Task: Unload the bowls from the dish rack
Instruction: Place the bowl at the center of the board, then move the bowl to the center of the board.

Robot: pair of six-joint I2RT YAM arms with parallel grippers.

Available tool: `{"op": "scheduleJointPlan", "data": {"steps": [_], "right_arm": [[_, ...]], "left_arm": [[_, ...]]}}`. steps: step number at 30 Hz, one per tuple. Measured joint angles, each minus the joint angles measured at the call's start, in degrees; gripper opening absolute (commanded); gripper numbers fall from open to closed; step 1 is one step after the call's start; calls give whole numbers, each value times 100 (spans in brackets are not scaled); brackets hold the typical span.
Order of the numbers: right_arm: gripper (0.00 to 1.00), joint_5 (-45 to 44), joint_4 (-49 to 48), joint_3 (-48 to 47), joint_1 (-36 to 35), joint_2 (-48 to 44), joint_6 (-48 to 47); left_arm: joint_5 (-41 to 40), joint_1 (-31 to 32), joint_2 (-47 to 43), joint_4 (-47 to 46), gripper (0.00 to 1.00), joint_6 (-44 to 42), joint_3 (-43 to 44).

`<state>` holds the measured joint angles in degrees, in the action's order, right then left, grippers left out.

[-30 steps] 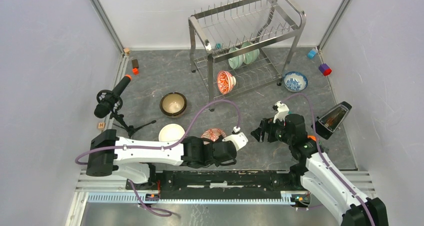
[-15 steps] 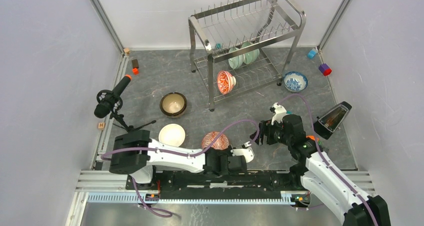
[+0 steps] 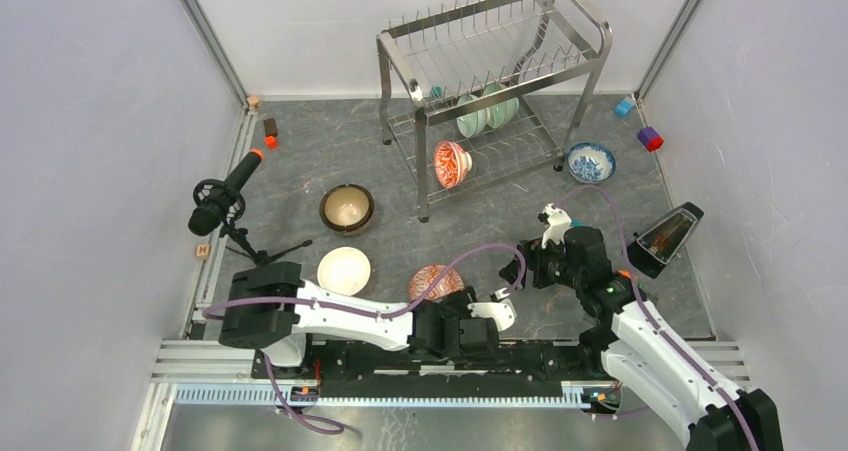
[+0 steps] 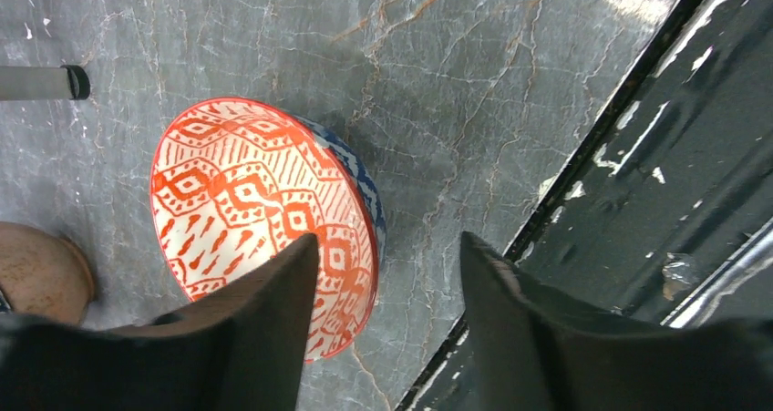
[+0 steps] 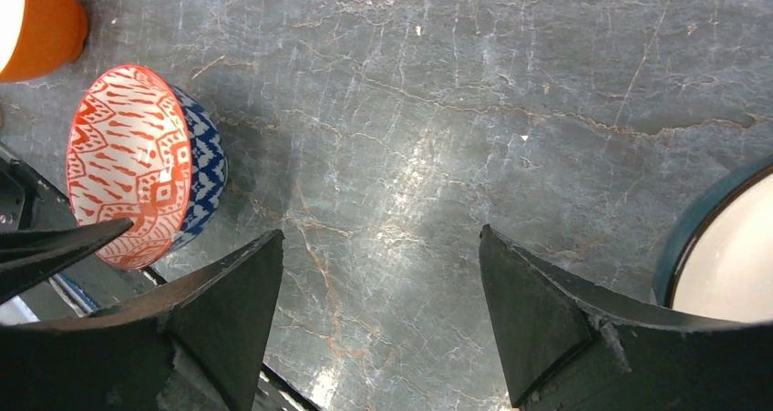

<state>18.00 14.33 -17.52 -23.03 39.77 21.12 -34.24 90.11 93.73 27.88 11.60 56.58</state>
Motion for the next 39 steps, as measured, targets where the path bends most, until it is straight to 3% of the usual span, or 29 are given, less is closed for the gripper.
{"op": "scheduleJointPlan", "data": {"steps": [3,5,9,14,24,30,39], "right_arm": [[84,2,-7,-66,-57,79,2],[84,0,-20,-118,-133,160,9],[83,-70,-94,-332,-555,472,72],[82,-387,-372,-756,-1475,1169,186],[74,-1001,-708,-1683,-2667,2627,304],[64,-1270,-525,-2269,-2876,3574,197],[50,-1604,-177,-2767,-3032,4295,70]], "left_arm": [[33,4,-153,-9,85,70,0],[50,4,-313,-11,99,140,0],[81,42,-970,-81,100,389,-122],[-26,63,-2483,-385,100,647,-684],[-623,63,-5263,-1231,100,1034,-2542],[-1071,63,-5665,-1233,100,1445,-2706],[-1285,63,-5724,-977,100,1812,-2745]]}}
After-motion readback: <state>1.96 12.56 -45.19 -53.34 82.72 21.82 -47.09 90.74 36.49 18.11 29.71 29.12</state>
